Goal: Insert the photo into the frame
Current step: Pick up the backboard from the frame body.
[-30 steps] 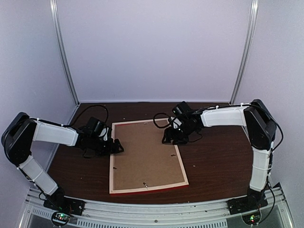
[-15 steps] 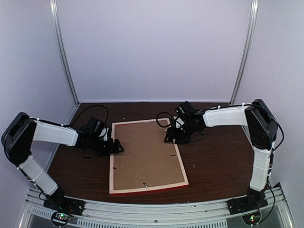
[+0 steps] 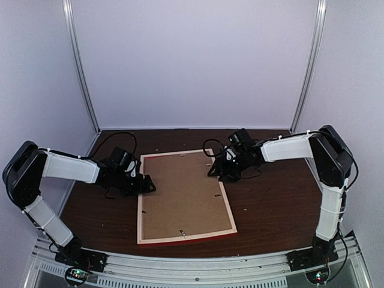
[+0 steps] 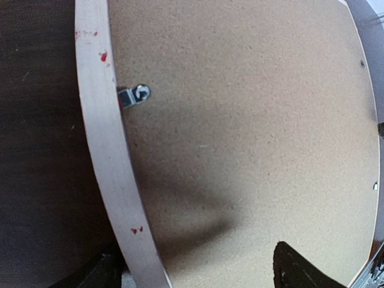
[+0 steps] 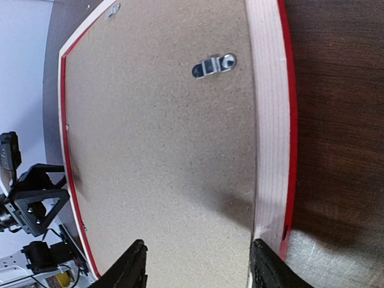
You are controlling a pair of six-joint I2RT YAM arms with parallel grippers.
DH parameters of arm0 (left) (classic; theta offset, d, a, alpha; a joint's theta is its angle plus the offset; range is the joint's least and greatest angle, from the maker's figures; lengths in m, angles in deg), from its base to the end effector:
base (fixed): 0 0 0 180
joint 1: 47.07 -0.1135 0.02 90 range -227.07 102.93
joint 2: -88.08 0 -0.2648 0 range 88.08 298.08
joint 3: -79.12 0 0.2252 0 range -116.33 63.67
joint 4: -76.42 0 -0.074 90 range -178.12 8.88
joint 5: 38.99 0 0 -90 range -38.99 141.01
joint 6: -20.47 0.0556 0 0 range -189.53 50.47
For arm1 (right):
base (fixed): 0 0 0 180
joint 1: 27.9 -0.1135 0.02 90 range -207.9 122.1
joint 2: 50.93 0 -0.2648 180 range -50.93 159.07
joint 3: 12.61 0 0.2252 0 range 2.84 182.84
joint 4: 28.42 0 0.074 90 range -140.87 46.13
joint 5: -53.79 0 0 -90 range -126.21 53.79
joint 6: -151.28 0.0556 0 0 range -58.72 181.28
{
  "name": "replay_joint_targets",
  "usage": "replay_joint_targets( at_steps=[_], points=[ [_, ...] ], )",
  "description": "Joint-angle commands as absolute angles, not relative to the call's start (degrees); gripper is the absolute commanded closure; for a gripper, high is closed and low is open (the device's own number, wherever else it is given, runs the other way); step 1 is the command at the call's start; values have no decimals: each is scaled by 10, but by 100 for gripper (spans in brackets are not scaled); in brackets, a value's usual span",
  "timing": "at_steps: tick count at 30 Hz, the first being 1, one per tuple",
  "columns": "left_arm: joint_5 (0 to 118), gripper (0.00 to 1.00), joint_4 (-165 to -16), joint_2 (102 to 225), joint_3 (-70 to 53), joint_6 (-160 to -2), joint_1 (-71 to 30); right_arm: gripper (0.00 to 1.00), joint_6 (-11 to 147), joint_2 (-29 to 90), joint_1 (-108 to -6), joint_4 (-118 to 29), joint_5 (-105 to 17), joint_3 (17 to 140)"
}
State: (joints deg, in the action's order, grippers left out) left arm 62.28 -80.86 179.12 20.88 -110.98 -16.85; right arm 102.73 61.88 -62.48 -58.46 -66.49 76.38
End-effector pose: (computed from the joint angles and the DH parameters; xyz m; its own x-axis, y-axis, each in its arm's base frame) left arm 0.2424 -0.1538 0.1503 -0.9239 -0.2131 -0.3177 -0.0299 0.8681 -0.4955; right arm 0.3139 0.2505 0.1681 -0.9849 0.0154 -0.1725 -0.1107 0.7098 0.6956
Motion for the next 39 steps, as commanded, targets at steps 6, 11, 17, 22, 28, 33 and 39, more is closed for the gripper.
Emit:
replay_joint_targets(
  at_steps=[6, 11, 17, 22, 28, 33, 39],
  points=[
    [643, 13, -820, 1814, 196, -1100, -155, 52, 1123, 591, -610, -412, -837, 725],
    [645, 14, -819, 1816, 191, -1099, -153, 57, 1159, 591, -608, -352, -892, 725],
    [648, 14, -813, 1821, 183, -1096, -153, 62, 1185, 594, -609, -307, -922, 720],
    [648, 14, -813, 1824, 180, -1096, -150, 63, 1197, 601, -608, -277, -947, 716],
    [648, 14, -810, 1824, 175, -1094, -149, 65, 1198, 608, -608, -228, -978, 703],
    [649, 13, -809, 1826, 171, -1093, -148, 66, 1238, 614, -608, -111, -1000, 681],
    [648, 14, -808, 1827, 170, -1094, -147, 68, 1326, 642, -610, 42, -1017, 671]
  ],
)
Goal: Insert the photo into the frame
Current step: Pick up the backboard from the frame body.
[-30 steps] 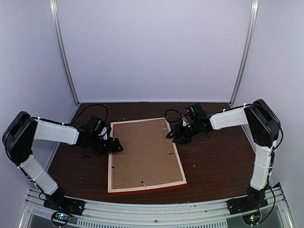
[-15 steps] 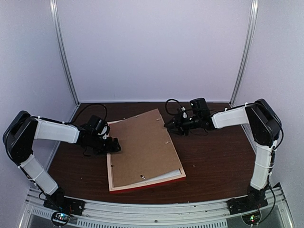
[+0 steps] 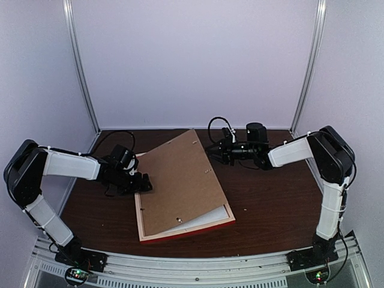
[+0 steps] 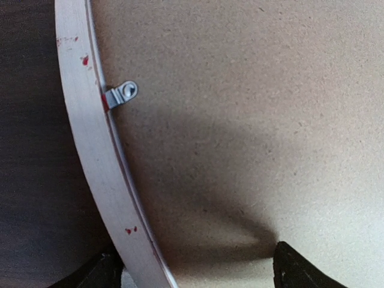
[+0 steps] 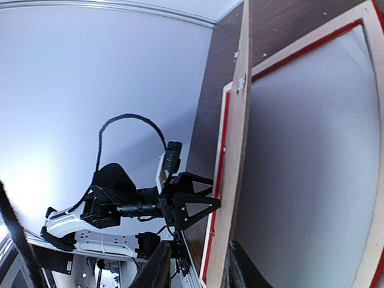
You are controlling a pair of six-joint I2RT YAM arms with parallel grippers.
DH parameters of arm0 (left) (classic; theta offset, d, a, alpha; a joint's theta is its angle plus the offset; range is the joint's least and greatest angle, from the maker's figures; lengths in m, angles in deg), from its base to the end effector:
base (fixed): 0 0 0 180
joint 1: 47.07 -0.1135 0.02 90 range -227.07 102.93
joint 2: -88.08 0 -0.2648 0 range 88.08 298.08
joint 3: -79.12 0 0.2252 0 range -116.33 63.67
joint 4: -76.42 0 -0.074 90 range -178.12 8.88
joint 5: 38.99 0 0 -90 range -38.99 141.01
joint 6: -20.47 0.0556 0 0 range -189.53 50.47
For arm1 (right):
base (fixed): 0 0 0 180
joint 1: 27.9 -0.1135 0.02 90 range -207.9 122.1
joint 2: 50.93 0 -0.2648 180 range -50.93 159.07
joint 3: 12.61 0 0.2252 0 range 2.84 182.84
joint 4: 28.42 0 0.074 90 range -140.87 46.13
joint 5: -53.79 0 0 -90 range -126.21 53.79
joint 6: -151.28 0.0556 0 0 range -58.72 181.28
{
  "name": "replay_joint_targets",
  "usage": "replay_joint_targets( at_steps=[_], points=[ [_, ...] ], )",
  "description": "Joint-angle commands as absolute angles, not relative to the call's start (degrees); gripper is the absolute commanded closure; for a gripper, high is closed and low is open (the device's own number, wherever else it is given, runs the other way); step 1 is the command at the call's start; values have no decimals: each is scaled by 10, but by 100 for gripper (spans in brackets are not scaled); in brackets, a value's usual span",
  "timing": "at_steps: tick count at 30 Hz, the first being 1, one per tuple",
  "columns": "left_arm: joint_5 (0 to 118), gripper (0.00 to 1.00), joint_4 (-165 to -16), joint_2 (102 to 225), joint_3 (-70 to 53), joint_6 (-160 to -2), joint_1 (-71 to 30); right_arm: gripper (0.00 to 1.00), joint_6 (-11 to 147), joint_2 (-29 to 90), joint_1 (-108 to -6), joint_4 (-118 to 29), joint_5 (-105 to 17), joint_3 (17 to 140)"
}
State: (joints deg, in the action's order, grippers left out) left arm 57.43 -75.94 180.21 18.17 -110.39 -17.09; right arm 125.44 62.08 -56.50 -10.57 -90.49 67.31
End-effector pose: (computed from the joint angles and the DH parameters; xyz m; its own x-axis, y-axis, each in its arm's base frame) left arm 0.2476 -0.1500 0.1509 -0.9181 -0.2209 -0.3290 -0.0713 0.9088 -0.4111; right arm 0.3427 0.2382 0.2063 -0.9711 0.0690 -0.2285 -0.2139 0.1732 0.9614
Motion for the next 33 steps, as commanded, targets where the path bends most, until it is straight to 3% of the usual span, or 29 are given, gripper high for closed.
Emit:
replay_joint_targets(
  at_steps=[1, 15, 33],
  points=[
    [647, 13, -807, 1827, 169, -1093, -146, 68, 1330, 646, -611, 49, -1018, 674],
    [646, 14, -801, 1829, 161, -1093, -144, 67, 1236, 634, -644, -71, -972, 701],
    [645, 13, -799, 1829, 154, -1093, -138, 67, 1334, 642, -702, 29, -814, 684]
  ],
)
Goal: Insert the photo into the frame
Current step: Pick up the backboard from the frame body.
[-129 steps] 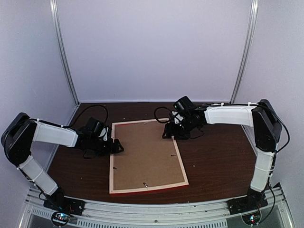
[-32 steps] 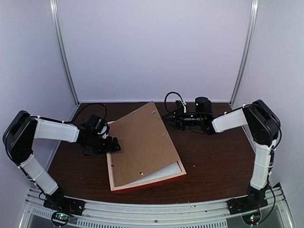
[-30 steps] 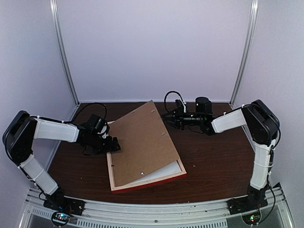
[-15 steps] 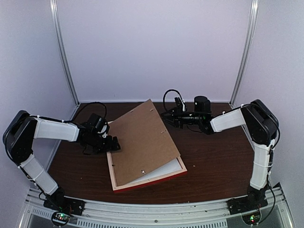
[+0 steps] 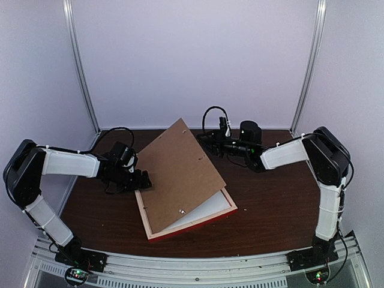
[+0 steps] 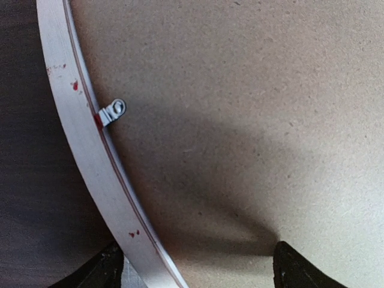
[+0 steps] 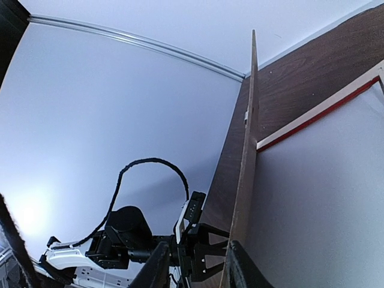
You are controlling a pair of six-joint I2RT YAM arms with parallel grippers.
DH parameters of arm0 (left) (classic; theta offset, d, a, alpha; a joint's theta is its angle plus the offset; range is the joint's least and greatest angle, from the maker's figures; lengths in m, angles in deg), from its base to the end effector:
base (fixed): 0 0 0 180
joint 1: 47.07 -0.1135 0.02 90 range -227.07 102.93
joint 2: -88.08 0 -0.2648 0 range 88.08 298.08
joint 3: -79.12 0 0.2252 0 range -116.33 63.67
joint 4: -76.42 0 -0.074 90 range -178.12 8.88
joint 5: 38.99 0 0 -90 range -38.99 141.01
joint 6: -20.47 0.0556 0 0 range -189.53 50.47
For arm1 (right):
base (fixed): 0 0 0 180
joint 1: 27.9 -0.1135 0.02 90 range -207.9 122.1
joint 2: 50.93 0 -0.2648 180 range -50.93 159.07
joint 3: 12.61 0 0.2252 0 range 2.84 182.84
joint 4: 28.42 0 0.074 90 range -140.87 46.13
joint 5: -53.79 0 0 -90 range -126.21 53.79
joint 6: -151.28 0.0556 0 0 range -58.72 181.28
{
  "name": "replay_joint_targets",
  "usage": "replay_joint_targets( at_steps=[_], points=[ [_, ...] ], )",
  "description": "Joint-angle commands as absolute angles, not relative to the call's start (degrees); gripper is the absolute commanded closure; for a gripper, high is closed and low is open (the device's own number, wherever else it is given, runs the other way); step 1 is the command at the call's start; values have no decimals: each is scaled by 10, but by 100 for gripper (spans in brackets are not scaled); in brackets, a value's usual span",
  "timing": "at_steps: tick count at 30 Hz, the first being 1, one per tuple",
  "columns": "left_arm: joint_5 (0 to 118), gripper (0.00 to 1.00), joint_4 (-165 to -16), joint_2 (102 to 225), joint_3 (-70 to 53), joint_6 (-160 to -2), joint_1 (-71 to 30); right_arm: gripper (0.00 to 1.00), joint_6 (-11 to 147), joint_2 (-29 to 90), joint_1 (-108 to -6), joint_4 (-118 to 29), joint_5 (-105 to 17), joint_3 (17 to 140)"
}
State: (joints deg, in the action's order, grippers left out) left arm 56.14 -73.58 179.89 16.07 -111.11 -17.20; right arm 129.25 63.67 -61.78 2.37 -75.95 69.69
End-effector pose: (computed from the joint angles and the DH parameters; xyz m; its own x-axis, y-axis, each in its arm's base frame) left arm 0.2515 -0.1502 0.1592 -0.9105 -0.2393 -0.3372 -0.0909 0.9114 -0.4014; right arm 0.3432 0.2733 0.2309 -0.8974 0.2560 -0.3593 -0.3395 0.1194 0.9330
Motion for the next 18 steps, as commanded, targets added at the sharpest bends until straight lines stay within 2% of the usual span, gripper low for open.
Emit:
replay_joint_targets(
  at_steps=[1, 18],
  points=[
    [645, 14, -799, 1829, 154, -1093, -138, 67, 1338, 640, -704, 29, -804, 680],
    [644, 14, -799, 1832, 150, -1094, -136, 67, 1409, 609, -744, 18, -657, 639]
  ],
)
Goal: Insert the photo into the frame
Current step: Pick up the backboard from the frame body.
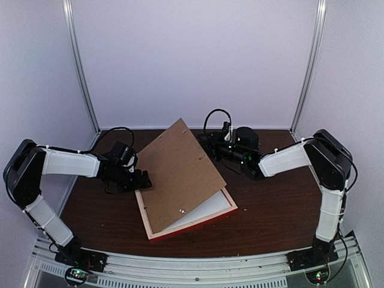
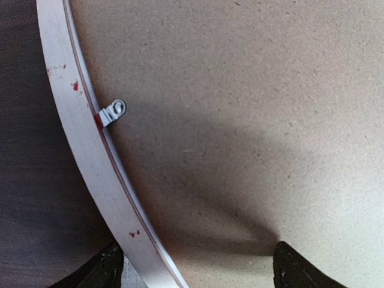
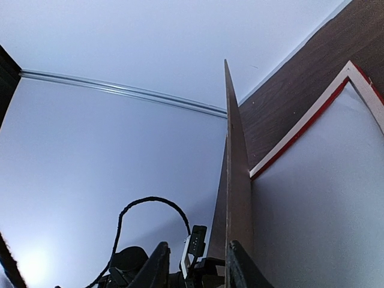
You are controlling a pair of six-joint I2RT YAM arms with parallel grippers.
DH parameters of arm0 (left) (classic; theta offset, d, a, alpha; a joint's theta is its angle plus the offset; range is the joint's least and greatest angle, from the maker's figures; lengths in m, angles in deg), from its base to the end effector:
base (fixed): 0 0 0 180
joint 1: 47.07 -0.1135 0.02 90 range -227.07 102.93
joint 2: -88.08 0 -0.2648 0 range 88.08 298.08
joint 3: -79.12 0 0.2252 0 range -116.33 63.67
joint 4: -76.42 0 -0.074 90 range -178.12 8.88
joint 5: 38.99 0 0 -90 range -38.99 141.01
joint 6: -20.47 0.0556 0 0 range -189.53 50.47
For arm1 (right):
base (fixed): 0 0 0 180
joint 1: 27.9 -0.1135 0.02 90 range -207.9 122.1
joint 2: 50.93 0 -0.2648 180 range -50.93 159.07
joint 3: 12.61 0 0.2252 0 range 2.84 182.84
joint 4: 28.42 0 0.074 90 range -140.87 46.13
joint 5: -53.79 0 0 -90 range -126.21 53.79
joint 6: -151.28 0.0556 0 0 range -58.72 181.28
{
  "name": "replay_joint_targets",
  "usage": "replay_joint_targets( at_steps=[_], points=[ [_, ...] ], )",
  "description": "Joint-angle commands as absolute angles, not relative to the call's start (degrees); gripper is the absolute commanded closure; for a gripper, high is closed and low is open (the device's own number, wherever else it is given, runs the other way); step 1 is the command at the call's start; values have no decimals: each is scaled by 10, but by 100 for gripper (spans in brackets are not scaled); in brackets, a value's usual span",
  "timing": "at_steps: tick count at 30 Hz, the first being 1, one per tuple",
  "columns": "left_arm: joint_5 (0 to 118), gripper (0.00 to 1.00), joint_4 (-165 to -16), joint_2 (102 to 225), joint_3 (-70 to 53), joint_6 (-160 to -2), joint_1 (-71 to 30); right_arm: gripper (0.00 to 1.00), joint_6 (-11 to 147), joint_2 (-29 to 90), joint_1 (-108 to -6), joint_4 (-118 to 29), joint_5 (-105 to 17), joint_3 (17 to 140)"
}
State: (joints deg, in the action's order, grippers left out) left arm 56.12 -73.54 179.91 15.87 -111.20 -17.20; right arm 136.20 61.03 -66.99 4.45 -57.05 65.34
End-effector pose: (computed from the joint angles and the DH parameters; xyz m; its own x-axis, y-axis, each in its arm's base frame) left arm 0.2521 -0.1505 0.1600 -0.9095 -0.2413 -0.3384 -0.0916 0.9106 -0.4030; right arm 0.3225 0.2875 0.2306 -0.8396 0.4806 -0.2533 -0.2102 0.1425 0.9672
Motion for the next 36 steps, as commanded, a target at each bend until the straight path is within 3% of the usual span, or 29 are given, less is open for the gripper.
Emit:
replay_joint_targets(
  at_steps=[1, 14, 25, 36],
  points=[
    [645, 14, -799, 1832, 149, -1094, -136, 67, 1417, 609, -746, 20, -650, 635],
    [646, 14, -799, 1838, 143, -1094, -134, 62, 1468, 591, -758, -19, -603, 619],
    [648, 14, -800, 1843, 137, -1093, -133, 56, 1567, 642, -767, 107, -595, 614],
    [647, 14, -800, 1847, 134, -1093, -132, 43, 1609, 597, -783, 78, -540, 579]
  ],
)
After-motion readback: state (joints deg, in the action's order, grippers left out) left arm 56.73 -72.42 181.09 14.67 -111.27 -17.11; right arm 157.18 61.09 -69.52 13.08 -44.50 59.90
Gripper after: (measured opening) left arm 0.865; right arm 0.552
